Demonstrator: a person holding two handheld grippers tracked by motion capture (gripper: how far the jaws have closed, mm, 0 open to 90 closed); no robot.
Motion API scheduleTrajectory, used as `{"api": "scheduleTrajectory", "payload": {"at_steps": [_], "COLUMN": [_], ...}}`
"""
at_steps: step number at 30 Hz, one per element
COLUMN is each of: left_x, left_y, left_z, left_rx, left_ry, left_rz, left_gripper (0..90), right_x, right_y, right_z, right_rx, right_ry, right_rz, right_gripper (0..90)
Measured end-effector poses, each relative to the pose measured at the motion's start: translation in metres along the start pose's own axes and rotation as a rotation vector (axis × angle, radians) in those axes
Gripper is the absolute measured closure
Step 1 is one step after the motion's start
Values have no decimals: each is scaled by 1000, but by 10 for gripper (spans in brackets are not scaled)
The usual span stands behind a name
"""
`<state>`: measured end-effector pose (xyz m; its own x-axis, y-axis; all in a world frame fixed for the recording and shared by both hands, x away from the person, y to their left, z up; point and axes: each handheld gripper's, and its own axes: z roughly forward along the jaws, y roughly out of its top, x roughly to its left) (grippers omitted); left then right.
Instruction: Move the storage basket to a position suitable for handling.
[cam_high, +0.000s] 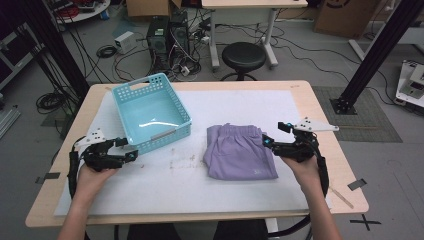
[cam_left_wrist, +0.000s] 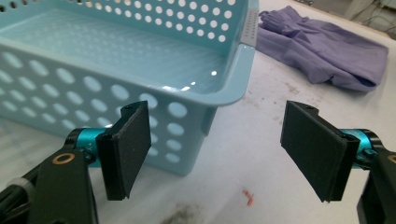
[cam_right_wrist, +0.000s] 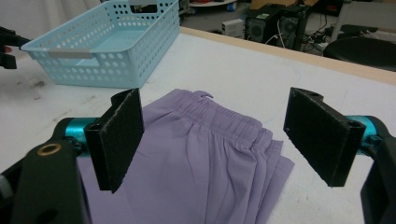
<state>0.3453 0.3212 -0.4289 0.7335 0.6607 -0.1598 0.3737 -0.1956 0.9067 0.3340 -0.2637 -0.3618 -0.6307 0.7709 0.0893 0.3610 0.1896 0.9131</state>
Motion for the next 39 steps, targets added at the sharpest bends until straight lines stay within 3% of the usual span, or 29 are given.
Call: {"api": "scheduleTrajectory", "payload": {"at_steps": [7,10,12,19,28,33,39], "left_x": [-10,-13,-18,-28,-40,-48,-57], "left_y": [9,12,13,27,31,33,43], "left_z": [20,32,42,73,105,121,142], "left_rx": [10,-14,-17,10,-36,-53,-28], "left_ry": [-37,-47,-51,-76,-74,-57,-65], "left_rz": [-6,-16,3,14,19,46,55], "left_gripper": [241,242,242,242,242,243,245], "right_x": [-1,0,0,-1,2,7,8], "right_y": [0,0,0,-1,-3,-3,-3], "right_z": [-1,0,0,-1,4,10,11], "right_rx": [-2,-2,-1,-3,9,22,23], "right_ry": [-2,-1,0,-2,1,5,1], "right_rz": [4,5,6,5,10,0,0], "right_gripper": [205,205,205,205,205,205,205]}}
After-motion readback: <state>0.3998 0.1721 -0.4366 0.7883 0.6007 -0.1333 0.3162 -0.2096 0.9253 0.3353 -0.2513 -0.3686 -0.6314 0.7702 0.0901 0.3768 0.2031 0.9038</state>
